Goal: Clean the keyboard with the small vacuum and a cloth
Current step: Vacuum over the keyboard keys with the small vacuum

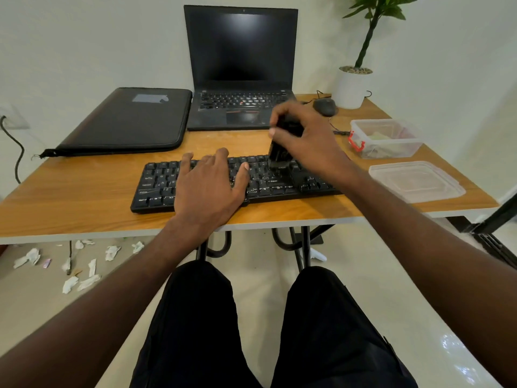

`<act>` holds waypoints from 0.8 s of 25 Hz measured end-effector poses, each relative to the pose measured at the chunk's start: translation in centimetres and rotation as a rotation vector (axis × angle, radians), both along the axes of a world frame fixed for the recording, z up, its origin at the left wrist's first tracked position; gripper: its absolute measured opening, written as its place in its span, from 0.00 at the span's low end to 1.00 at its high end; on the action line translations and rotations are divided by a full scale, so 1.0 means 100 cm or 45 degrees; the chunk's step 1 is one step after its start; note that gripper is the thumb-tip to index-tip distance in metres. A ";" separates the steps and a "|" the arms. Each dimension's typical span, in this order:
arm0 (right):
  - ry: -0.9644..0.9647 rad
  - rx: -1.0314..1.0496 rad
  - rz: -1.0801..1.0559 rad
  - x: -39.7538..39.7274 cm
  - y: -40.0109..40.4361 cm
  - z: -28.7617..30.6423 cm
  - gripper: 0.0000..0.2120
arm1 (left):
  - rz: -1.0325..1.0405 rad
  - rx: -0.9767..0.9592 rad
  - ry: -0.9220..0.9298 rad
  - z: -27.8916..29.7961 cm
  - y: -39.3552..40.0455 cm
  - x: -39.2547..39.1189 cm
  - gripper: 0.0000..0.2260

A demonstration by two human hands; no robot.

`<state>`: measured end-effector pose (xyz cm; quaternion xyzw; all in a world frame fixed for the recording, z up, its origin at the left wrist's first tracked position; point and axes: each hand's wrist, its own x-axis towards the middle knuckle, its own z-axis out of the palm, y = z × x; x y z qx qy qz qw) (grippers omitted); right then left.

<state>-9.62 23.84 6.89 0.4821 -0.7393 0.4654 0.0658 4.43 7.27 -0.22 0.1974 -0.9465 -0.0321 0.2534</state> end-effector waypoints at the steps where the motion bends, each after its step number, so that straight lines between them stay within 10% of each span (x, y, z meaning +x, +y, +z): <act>1: 0.021 0.101 0.050 -0.002 0.002 0.002 0.06 | 0.003 0.006 0.000 0.000 0.000 0.000 0.27; 20: 0.215 0.328 -0.172 -0.021 0.041 0.011 0.06 | 0.005 -0.006 -0.021 0.001 0.000 0.000 0.27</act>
